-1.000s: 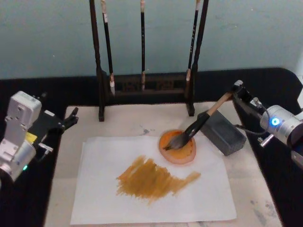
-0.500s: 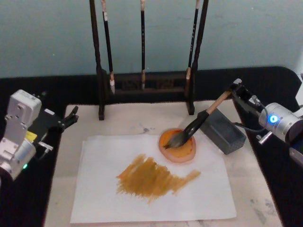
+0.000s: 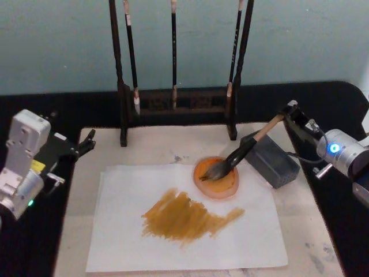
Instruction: Pick up the brush from the inkstone, write on the paper, then place the brush back to its original position.
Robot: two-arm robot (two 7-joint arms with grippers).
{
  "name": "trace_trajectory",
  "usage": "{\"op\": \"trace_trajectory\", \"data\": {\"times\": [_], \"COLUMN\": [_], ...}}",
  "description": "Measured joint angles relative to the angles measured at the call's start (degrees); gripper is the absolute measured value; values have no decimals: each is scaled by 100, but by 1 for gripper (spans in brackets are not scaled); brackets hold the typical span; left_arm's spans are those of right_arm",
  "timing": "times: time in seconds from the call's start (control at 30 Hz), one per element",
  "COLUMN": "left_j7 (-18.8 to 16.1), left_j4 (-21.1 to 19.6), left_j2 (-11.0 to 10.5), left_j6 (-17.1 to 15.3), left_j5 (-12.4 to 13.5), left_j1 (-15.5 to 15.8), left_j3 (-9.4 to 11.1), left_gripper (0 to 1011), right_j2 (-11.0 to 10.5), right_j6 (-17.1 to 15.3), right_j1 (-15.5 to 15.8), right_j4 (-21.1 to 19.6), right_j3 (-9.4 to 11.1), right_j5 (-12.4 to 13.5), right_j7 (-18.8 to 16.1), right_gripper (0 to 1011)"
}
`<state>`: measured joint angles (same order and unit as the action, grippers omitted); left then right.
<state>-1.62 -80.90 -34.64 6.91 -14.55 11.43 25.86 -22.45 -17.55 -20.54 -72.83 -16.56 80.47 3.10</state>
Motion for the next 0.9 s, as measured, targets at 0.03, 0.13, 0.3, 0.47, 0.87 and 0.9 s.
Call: {"op": "trace_trajectory", "data": {"times": [0.03, 0.13, 0.3, 0.47, 0.87, 0.9], "left_j7": [0, 0, 0, 0, 0, 0], "left_j4": [0, 0, 0, 0, 0, 0], "left_j2": [0, 0, 0, 0, 0, 0], "left_j6": [0, 0, 0, 0, 0, 0], "left_j5": [0, 0, 0, 0, 0, 0], "left_j1": [0, 0, 0, 0, 0, 0], "left_j3": [0, 0, 0, 0, 0, 0], "left_gripper": [1010, 1010, 1010, 1010, 1010, 1010], "right_j2": [-7, -23, -58, -52, -44, -44], "right_j6": [15, 41, 70, 67, 55, 55], "right_j1": [5, 14, 12, 11, 16, 16], "right_j4": [7, 15, 48, 46, 40, 40], "right_j3": [-6, -27, -75, -71, -60, -60], "right_j5": [29, 81, 127, 126, 111, 111], "right_j7": [11, 28, -8, -8, -5, -5], "right_gripper": [162, 162, 162, 162, 326, 349]}}
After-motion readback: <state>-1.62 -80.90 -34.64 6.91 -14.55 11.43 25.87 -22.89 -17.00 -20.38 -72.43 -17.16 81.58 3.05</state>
